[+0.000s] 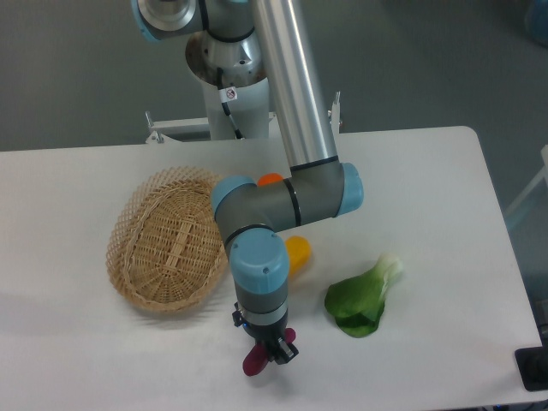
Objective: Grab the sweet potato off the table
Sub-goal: 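Lift the purple sweet potato and carry it up past the bok choy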
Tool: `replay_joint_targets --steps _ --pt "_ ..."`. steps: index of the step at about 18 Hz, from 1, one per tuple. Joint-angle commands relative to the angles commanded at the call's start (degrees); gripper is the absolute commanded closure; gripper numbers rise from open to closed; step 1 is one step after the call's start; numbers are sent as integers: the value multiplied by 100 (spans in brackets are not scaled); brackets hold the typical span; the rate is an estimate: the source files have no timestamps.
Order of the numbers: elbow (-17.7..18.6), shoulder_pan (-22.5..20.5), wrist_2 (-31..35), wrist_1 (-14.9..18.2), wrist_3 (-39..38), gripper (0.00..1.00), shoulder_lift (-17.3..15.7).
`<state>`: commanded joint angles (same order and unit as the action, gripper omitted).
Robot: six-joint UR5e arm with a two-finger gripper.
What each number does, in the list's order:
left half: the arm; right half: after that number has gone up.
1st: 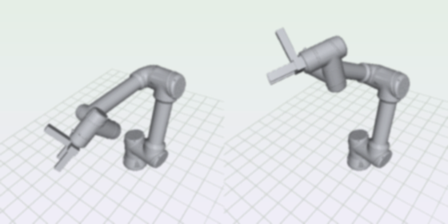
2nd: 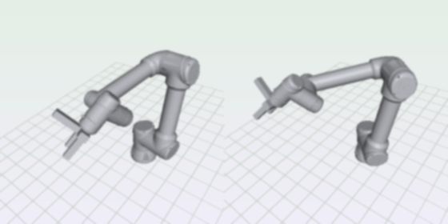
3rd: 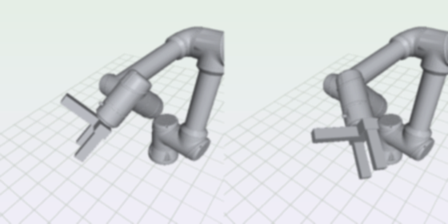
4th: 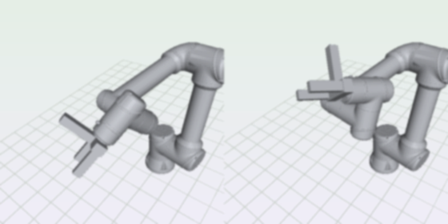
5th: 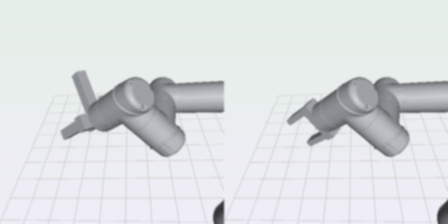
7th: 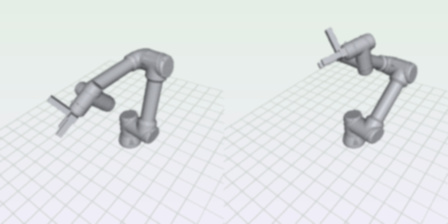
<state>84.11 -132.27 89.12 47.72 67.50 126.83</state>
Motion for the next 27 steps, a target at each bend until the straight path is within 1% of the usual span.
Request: replay_joint_targets --steps 3,4,6,9,11,14,17,20,27 --pt "-9 -149 0 17 9 73 -44" --pt "-17 -219 -9 131 9 73 -88" --pt "-35 -404 -9 482 79 73 -175" --pt "-88 -641 -44 886 500 73 -351" --pt "-140 -887 -61 1080 589 73 -396" --pt "-377 -1151 -88 1256 869 73 -387" --pt "-623 -1353 -88 1502 1116 73 -387" --pt "-712 -1512 -70 1547 1230 73 -396" --pt "-782 -1828 0 1547 1248 73 -475"
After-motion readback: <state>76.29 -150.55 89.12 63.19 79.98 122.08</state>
